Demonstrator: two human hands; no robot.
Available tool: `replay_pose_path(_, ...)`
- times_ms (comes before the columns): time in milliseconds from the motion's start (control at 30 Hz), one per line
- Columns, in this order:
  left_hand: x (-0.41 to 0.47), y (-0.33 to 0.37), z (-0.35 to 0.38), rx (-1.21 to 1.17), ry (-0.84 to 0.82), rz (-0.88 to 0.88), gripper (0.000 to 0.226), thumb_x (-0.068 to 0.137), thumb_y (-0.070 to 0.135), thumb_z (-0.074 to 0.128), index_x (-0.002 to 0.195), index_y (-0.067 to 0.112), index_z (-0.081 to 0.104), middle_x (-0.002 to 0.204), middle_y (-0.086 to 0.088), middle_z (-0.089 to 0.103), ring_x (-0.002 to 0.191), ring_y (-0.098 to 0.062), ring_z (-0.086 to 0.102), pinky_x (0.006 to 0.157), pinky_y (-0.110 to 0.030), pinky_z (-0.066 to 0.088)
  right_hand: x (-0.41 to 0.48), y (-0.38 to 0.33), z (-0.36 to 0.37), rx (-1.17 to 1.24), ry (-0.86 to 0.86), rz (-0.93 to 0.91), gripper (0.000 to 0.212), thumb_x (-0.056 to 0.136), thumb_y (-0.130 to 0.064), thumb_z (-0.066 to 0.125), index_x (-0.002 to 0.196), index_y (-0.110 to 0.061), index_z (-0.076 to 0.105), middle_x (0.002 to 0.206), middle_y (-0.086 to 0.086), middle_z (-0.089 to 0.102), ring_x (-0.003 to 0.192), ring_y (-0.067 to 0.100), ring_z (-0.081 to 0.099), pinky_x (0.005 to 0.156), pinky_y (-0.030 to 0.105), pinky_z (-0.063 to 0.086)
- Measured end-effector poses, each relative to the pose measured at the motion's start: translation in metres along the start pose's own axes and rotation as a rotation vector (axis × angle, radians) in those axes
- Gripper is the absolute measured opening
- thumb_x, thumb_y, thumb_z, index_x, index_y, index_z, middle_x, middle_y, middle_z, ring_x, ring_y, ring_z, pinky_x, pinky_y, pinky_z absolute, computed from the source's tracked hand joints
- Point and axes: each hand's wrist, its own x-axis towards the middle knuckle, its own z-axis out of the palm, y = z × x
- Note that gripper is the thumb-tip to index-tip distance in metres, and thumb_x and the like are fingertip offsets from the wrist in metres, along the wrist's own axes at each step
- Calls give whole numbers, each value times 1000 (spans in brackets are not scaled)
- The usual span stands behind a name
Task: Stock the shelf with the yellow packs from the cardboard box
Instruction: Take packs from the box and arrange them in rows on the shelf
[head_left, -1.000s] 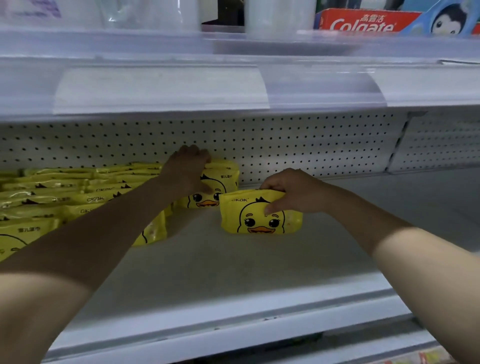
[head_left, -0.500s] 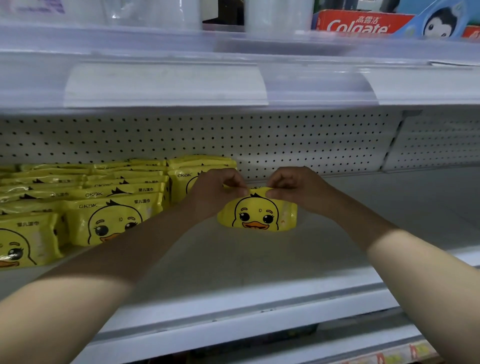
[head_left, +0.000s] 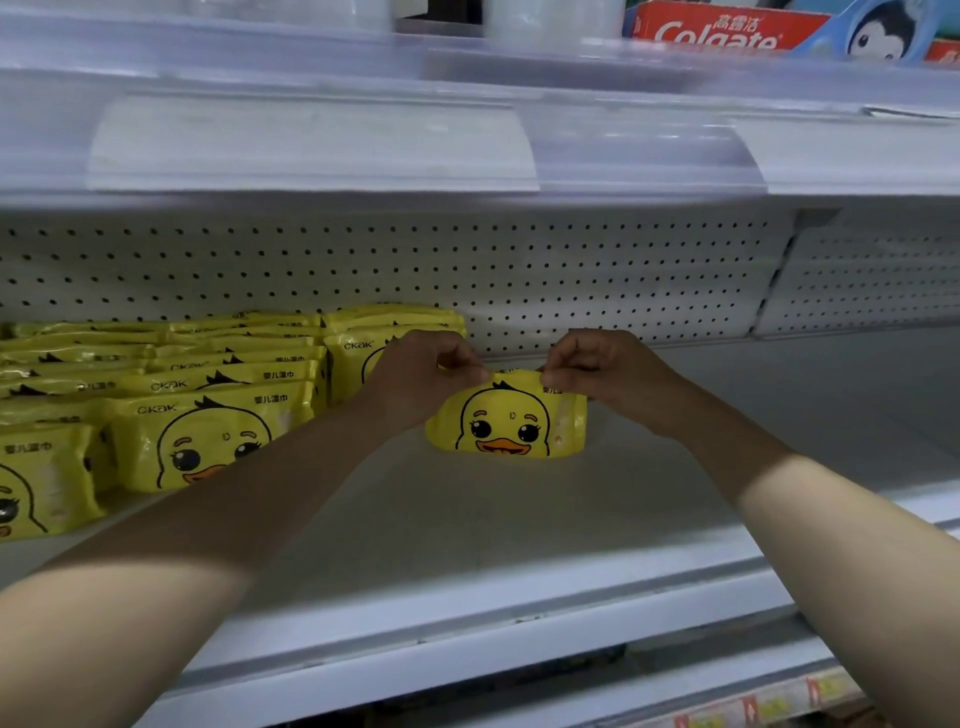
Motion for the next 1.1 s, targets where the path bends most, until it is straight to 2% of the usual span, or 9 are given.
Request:
replay_pose_path(133, 2, 0, -1, -26, -17, -57, 20, 80, 37, 77, 79, 18, 72, 86, 5, 72, 88, -8, 65, 79, -26, 47, -1, 4, -3, -21, 21, 24, 8, 85, -8, 75, 90, -3, 72, 85, 2, 77, 79, 6, 71, 70, 15, 52)
replay_pose_path(267, 2, 7, -9, 91, -55, -60, 15, 81, 38, 77, 71, 31, 67, 82, 16, 67, 83, 2, 59, 68, -12, 39, 2, 3, -3, -76, 62, 16, 17, 81, -7, 79, 87, 7, 72, 80, 3, 77, 75, 6, 72, 70, 14, 53)
replay_pose_path(500, 8, 12, -24, 171, -123, -75, 19, 79, 34, 79, 80, 16, 75, 73, 16, 65, 67, 7, 59, 55, -6, 38, 12, -3, 5, -253, 191, -58, 19, 77, -21, 84, 77, -4, 76, 74, 9, 74, 70, 19, 69, 69, 25, 54)
replay_pose_path(567, 9, 7, -32, 121, -133, -132, 22, 78, 35, 80, 83, 14, 76, 77, 14, 67, 67, 11, 59, 55, -4, 40, 17, -3, 14, -272, 220, -99, 18, 79, -22, 83, 74, -7, 75, 69, 4, 71, 63, 8, 61, 62, 20, 48)
replay_pose_path(667, 12, 2, -47, 98, -93, -210, 24, 77, 36, 81, 84, 13, 76, 85, 9, 71, 80, 1, 61, 64, -15, 46, 31, -5, 32, -348, 257, -182, 13, 83, -24, 79, 78, -13, 73, 78, -8, 72, 74, 4, 65, 68, 17, 49)
replay_pose_path(833, 21, -16, -74, 219, -4, -242, 23, 77, 37, 80, 84, 16, 75, 87, 10, 67, 81, 2, 57, 65, -16, 41, 65, -10, 61, -362, 219, -202, 16, 84, -25, 79, 89, -12, 71, 88, -8, 69, 87, 5, 64, 79, 21, 49)
replay_pose_path(900, 23, -29, -79, 284, 52, -263, 26, 76, 38, 81, 86, 16, 72, 90, 6, 67, 90, -8, 60, 74, -22, 44, 74, -12, 72, -394, 162, -177, 26, 79, -27, 84, 97, -14, 70, 97, -6, 67, 95, 10, 62, 83, 25, 49)
replay_pose_path(1033, 21, -54, -76, 311, 165, -327, 42, 67, 47, 84, 82, 27, 51, 91, -5, 65, 90, -24, 61, 65, -31, 45, 85, -8, 93, -532, 37, -137, 65, 66, -30, 92, 119, -16, 58, 118, 0, 59, 110, 15, 54, 90, 30, 47)
replay_pose_path(1100, 19, -60, -72, 348, 178, -310, 42, 66, 53, 81, 80, 31, 48, 86, -3, 66, 89, -25, 61, 73, -34, 48, 88, -6, 102, -611, 43, -139, 81, 63, -34, 93, 130, -20, 51, 123, 4, 54, 117, 19, 50, 94, 33, 46)
